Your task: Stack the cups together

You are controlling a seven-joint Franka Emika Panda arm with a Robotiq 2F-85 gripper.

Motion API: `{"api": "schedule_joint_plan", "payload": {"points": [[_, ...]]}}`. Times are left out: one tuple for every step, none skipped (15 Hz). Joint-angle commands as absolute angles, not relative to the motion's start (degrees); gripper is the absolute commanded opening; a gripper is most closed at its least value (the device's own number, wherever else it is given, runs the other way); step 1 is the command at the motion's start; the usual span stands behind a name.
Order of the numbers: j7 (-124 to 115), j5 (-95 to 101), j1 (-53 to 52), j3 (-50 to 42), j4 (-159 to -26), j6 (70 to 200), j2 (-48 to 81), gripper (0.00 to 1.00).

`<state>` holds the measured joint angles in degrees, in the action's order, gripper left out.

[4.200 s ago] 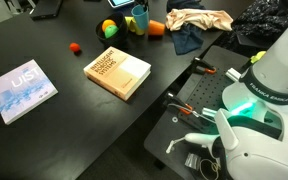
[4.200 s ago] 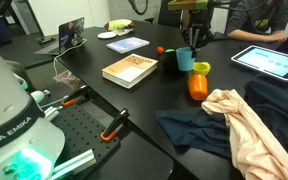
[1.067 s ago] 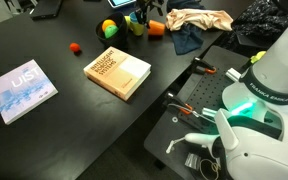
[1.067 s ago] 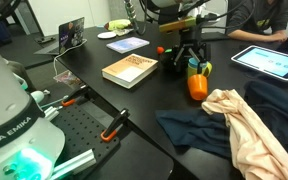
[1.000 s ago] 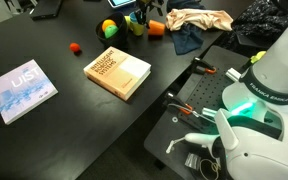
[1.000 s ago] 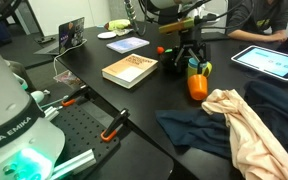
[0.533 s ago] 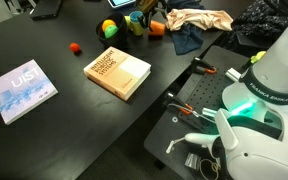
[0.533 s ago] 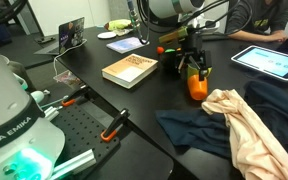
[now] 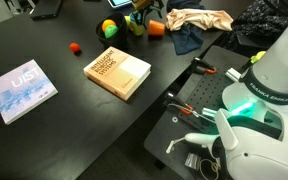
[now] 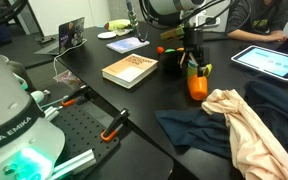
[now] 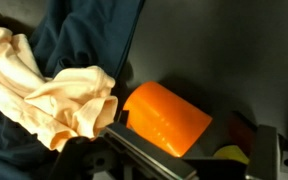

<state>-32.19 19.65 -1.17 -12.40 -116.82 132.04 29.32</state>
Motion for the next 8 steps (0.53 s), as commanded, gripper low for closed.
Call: {"api": "schedule_joint_plan", "payload": {"points": [[-34.96,20.37,-2.34,-13.92,-116.30,135.72,30.02,1.00],[-35.17,20.75,-2.42,-14.18,-116.67,136.61,29.99,1.00],[-35.19,20.79,-2.38,-14.33,-116.90,137.34,29.98,1.00],[-35.20,20.98,-2.38,-14.58,-117.17,138.14,29.98,1.00],[-35.07,20.96,-2.39,-14.77,-117.34,138.63,29.94,1.00],[-35.09,21.33,-2.57,-15.13,-117.56,139.37,29.90,1.00],[-34.96,21.77,-2.73,-15.41,-117.86,140.16,29.65,1.00],[-34.82,21.99,-2.86,-15.64,-117.98,140.39,29.52,1.00]]}}
